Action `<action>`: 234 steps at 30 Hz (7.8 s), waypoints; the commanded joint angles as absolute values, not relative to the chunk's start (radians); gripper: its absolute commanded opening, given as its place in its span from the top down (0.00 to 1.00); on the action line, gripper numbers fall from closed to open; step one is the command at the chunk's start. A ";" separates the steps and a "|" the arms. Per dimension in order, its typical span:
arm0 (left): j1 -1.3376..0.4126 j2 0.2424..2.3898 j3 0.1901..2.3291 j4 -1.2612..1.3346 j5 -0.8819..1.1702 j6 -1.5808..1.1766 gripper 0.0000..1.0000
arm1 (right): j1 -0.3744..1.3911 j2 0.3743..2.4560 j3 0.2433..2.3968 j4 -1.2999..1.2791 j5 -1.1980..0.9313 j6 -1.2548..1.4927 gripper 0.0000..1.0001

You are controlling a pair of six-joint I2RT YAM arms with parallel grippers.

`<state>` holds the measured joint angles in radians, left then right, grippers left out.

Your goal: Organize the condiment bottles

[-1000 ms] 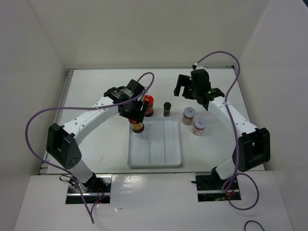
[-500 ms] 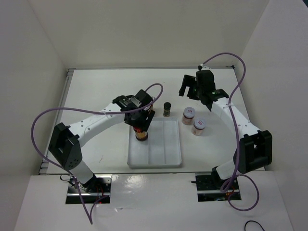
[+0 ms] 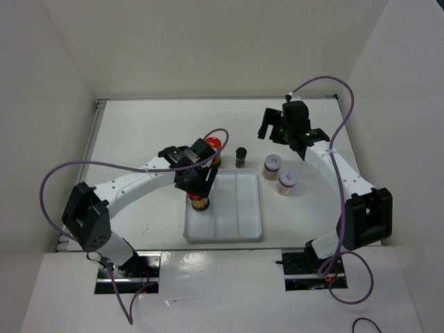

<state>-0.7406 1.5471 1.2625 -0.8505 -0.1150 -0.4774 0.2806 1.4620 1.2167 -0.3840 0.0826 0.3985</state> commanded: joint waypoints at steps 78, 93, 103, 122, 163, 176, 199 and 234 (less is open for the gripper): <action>-0.520 1.847 1.813 -0.684 -0.149 -0.337 0.00 | 0.166 1.420 1.197 -0.382 0.023 0.357 0.01; -0.511 1.821 1.736 -0.653 -0.015 -0.302 0.00 | 0.166 1.420 1.187 -0.382 0.005 0.357 0.01; -0.532 1.930 1.782 -0.684 -0.035 -0.279 0.00 | 0.166 1.420 1.178 -0.382 0.014 0.357 0.01; -0.560 2.065 1.861 -0.721 -0.095 -0.279 0.03 | 0.166 1.459 1.187 -0.382 0.023 0.357 0.01; -0.560 1.944 1.907 -0.771 -0.143 -0.270 0.55 | 0.166 1.468 1.197 -0.382 0.014 0.357 0.01; -0.591 1.844 1.898 -0.862 -0.137 -0.252 0.55 | 0.166 1.468 1.197 -0.382 0.005 0.357 0.01; -0.618 1.643 1.559 -0.796 -0.075 -0.302 0.55 | 0.166 1.486 1.197 -0.382 0.014 0.357 0.01; -0.637 1.669 1.355 -0.676 -0.106 -0.345 0.40 | 0.166 1.505 1.243 -0.410 0.014 0.357 0.01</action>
